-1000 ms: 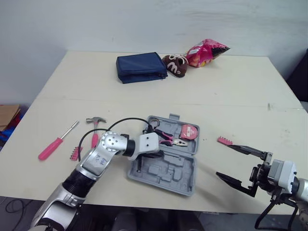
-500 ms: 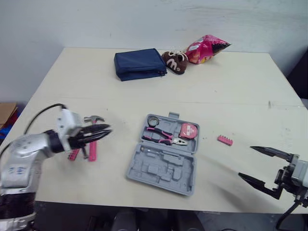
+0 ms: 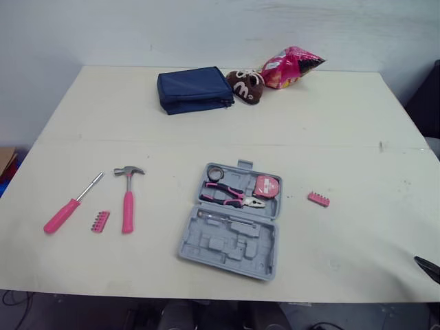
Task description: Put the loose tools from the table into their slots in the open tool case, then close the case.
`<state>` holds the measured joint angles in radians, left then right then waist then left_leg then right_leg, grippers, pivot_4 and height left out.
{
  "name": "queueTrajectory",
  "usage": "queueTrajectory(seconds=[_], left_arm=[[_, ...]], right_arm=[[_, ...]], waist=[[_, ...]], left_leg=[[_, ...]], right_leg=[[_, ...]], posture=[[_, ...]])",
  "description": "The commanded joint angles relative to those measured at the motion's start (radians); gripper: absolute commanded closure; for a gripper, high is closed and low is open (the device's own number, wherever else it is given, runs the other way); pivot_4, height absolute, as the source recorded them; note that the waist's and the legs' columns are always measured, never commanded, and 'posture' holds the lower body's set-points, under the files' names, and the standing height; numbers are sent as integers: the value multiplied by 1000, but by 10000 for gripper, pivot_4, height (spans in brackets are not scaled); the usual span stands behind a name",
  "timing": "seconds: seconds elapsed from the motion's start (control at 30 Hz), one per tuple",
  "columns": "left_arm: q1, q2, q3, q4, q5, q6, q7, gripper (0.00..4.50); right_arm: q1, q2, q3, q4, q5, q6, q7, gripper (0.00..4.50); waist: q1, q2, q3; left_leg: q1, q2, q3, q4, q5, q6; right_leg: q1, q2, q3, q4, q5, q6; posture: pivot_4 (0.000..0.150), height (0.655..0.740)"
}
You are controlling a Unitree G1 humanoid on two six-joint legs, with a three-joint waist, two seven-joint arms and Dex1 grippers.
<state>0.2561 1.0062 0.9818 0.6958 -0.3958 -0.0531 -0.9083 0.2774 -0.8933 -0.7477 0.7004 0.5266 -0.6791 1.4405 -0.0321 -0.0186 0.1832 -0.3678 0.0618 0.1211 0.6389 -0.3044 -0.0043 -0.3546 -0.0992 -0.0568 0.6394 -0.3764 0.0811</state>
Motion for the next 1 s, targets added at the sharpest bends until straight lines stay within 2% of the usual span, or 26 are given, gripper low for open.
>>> queueTrajectory(seconds=[0.03, 0.23, 0.43, 0.57, 0.7, 0.83, 1.0], left_arm=[[36, 18, 47, 82, -6, -62, 33, 270], [33, -16, 30, 49, -45, -49, 30, 270], [42, -72, -11, -127, -70, 2, 21, 270], [56, -139, -45, -370, -109, 107, 51, 270], [68, -215, -97, -682, -183, 264, 116, 270], [57, -290, -189, -970, -253, 480, 287, 270], [20, -343, -323, -1197, -219, 715, 536, 270]], right_arm=[[-30, -36, -16, 85, 15, -54, 47, 0], [-89, -47, 10, 166, 16, -78, 103, 0], [-141, -23, 57, 141, 36, -62, 152, 0], [-162, 32, 95, -10, 94, 22, 134, 0], [-147, 97, 172, -267, 140, 127, 98, 0], [-153, 152, 258, -518, 158, 229, 19, 0], [-193, 178, 336, -682, 149, 311, -40, 0]], waist=[[0, 0, 0], [0, -1, 0], [-1, -1, 0], [0, -2, -1], [-1, -2, 0], [1, -1, 0], [5, -2, 0]], left_leg=[[0, 0, 0, -2, 0, -1], [1, 0, 1, -7, 3, -6], [1, 0, 2, -7, 4, -7], [2, 0, 2, -7, 4, -7], [2, 0, 2, -7, 7, -4], [1, 0, 2, -6, 7, -4], [0, 0, 1, -5, 8, -3]], right_leg=[[-1, 0, 0, 0, 0, 0], [-3, 0, 0, 2, 0, -1], [-3, 0, 0, 4, 0, -1], [-3, 1, 0, 5, 0, -2], [-3, 1, 1, 6, 0, -2], [-3, 2, 2, 6, 0, -1], [-3, 3, 2, 7, 1, -1]], posture=[[1500, 7400], [1500, 7400], [1500, 7400], [1500, 7400], [1500, 7400], [1500, 7400], [1500, 7400]])
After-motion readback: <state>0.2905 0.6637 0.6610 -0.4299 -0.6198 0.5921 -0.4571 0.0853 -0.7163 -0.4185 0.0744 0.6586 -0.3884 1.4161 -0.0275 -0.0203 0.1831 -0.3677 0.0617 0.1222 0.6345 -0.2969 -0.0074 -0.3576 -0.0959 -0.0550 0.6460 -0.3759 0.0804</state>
